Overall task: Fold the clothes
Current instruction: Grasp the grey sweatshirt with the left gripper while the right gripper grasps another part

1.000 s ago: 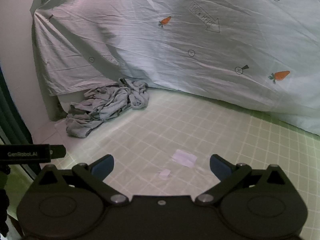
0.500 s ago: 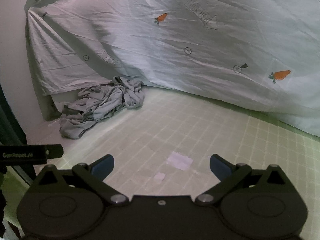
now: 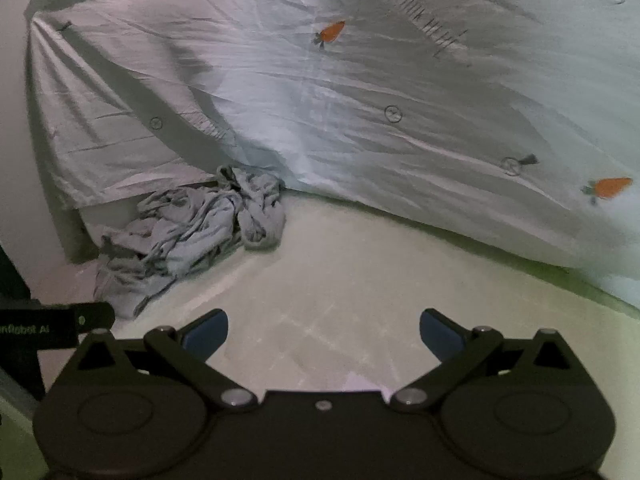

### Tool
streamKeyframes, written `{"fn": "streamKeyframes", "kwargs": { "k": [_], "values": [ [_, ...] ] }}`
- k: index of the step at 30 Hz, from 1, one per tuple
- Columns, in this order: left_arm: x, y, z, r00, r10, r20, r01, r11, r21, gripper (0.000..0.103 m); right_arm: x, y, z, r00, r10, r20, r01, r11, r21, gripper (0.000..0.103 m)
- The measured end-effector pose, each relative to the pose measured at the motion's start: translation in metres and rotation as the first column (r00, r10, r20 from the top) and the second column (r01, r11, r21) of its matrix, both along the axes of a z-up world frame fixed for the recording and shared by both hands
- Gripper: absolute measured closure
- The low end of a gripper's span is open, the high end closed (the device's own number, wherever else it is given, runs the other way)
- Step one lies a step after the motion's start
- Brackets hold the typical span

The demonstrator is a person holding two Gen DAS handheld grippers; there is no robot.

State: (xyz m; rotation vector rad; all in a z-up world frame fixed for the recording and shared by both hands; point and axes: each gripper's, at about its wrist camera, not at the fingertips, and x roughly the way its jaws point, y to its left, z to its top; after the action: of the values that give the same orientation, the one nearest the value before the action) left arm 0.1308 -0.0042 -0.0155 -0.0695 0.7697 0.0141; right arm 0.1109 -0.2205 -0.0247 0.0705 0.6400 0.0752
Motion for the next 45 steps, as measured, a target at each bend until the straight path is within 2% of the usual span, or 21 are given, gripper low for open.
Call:
{"fn": "streamKeyframes", "kwargs": {
  "k": [3, 6, 11, 15, 17, 19, 23, 26, 27, 30, 31, 32, 33, 35, 37, 39, 40, 45],
  "values": [
    [0.021, 0.003, -0.002, 1.0, 0.013, -0.004, -0.013, 1.0, -0.004, 0.0, 0.034, 0.001, -0.002, 1.0, 0.007, -0.003, -0.007, 1.0, 0.008, 0.0],
    [0.059, 0.011, -0.012, 0.999, 0.048, -0.024, -0.048, 0.999, -0.025, 0.0, 0.071, 0.005, -0.007, 0.999, 0.037, 0.0, -0.037, 0.999, -0.033, 0.0],
    [0.114, 0.03, -0.036, 0.988, 0.137, -0.071, -0.137, 0.991, 0.008, 0.0, 0.14, 0.011, -0.029, 0.997, 0.07, -0.042, -0.073, 0.995, -0.062, 0.002],
    [0.152, 0.06, -0.057, 0.965, 0.24, -0.107, -0.24, 0.971, 0.011, 0.002, 0.194, 0.02, -0.057, 0.989, 0.106, -0.104, -0.11, 0.993, -0.032, 0.019],
    [0.17, 0.076, -0.067, 0.952, 0.277, -0.129, -0.28, 0.96, -0.005, 0.011, 0.216, 0.029, -0.07, 0.983, 0.136, -0.125, -0.14, 0.99, -0.023, 0.025],
    [0.183, 0.088, -0.075, 0.943, 0.298, -0.146, -0.304, 0.952, -0.019, 0.016, 0.235, 0.042, -0.082, 0.975, 0.173, -0.14, -0.176, 0.984, -0.013, 0.031],
    [0.204, 0.101, -0.086, 0.94, 0.305, -0.152, -0.316, 0.947, -0.055, 0.017, 0.269, 0.065, -0.102, 0.958, 0.236, -0.163, -0.235, 0.972, 0.02, 0.041],
    [0.216, 0.102, -0.096, 0.933, 0.322, -0.161, -0.337, 0.938, -0.077, 0.018, 0.287, 0.081, -0.117, 0.945, 0.254, -0.207, -0.25, 0.967, 0.046, 0.052],
    [0.22, 0.103, -0.1, 0.931, 0.327, -0.164, -0.344, 0.935, -0.084, 0.019, 0.294, 0.085, -0.123, 0.941, 0.251, -0.228, -0.246, 0.968, 0.053, 0.058],
    [0.23, 0.104, -0.107, 0.924, 0.344, -0.167, -0.363, 0.927, -0.097, 0.027, 0.298, 0.085, -0.129, 0.949, 0.208, -0.238, -0.202, 0.978, 0.048, 0.074],
    [0.229, 0.103, -0.106, 0.924, 0.346, -0.163, -0.363, 0.927, -0.095, 0.032, 0.296, 0.083, -0.128, 0.953, 0.194, -0.233, -0.188, 0.981, 0.049, 0.084],
    [0.229, 0.101, -0.105, 0.924, 0.347, -0.158, -0.364, 0.927, -0.092, 0.042, 0.293, 0.08, -0.127, 0.957, 0.18, -0.228, -0.173, 0.984, 0.048, 0.089],
    [0.228, 0.101, -0.103, 0.925, 0.346, -0.156, -0.363, 0.926, -0.099, 0.047, 0.289, 0.077, -0.125, 0.962, 0.168, -0.218, -0.164, 0.986, 0.034, 0.091],
    [0.222, 0.097, -0.098, 0.926, 0.348, -0.148, -0.365, 0.926, -0.102, 0.071, 0.278, 0.07, -0.12, 0.97, 0.143, -0.196, -0.145, 0.989, 0.003, 0.093],
    [0.216, 0.093, -0.092, 0.927, 0.346, -0.141, -0.361, 0.928, -0.094, 0.089, 0.266, 0.062, -0.114, 0.978, 0.117, -0.174, -0.125, 0.992, -0.031, 0.093],
    [0.208, 0.091, -0.084, 0.931, 0.34, -0.133, -0.353, 0.932, -0.085, 0.099, 0.248, 0.05, -0.105, 0.984, 0.086, -0.154, -0.094, 0.995, -0.044, 0.094],
    [0.204, 0.091, -0.08, 0.932, 0.339, -0.129, -0.351, 0.932, -0.086, 0.102, 0.238, 0.044, -0.1, 0.987, 0.071, -0.145, -0.079, 0.996, -0.045, 0.094],
    [0.17, 0.087, -0.06, 0.947, 0.306, -0.101, -0.315, 0.944, -0.097, 0.102, 0.167, 0.003, -0.073, 0.994, -0.036, -0.099, 0.033, 0.999, -0.034, 0.094]
  ]
}}
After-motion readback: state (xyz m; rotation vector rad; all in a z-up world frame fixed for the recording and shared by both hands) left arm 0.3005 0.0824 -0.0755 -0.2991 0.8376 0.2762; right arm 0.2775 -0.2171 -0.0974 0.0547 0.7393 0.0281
